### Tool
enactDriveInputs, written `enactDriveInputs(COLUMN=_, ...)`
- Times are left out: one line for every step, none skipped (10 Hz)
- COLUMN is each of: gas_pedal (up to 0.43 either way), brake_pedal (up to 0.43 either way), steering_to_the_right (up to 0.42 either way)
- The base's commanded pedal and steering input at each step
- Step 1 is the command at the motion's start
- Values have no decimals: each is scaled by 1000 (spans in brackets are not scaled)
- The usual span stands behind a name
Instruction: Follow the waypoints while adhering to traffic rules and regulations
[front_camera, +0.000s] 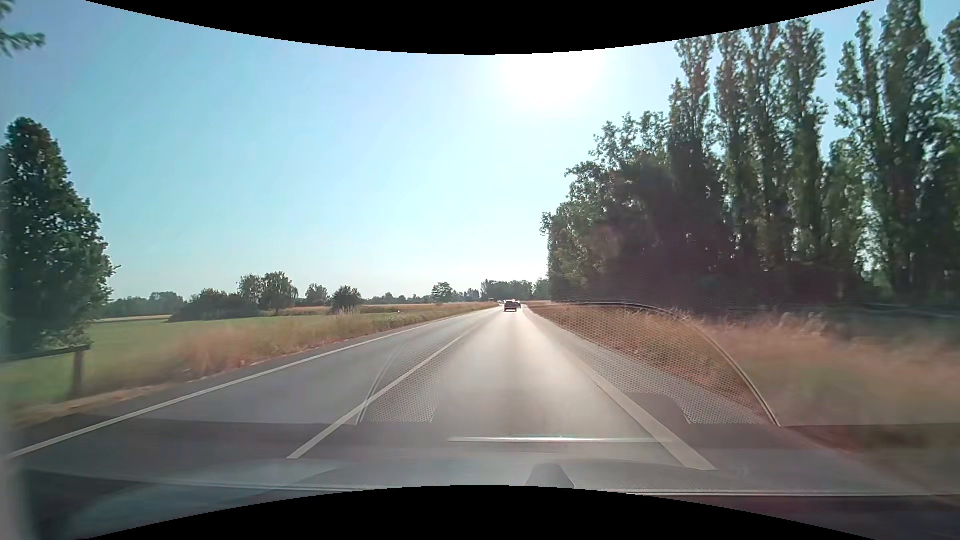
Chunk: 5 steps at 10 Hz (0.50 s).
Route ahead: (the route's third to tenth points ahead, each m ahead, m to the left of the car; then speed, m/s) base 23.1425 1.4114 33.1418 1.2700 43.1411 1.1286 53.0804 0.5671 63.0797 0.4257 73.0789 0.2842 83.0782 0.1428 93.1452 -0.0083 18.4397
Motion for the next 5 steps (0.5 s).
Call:
enactDriveInputs(gas_pedal=331, brake_pedal=0, steering_to_the_right=0)
enactDriveInputs(gas_pedal=331, brake_pedal=0, steering_to_the_right=0)
enactDriveInputs(gas_pedal=331, brake_pedal=0, steering_to_the_right=0)
enactDriveInputs(gas_pedal=331, brake_pedal=0, steering_to_the_right=0)
enactDriveInputs(gas_pedal=331, brake_pedal=0, steering_to_the_right=0)
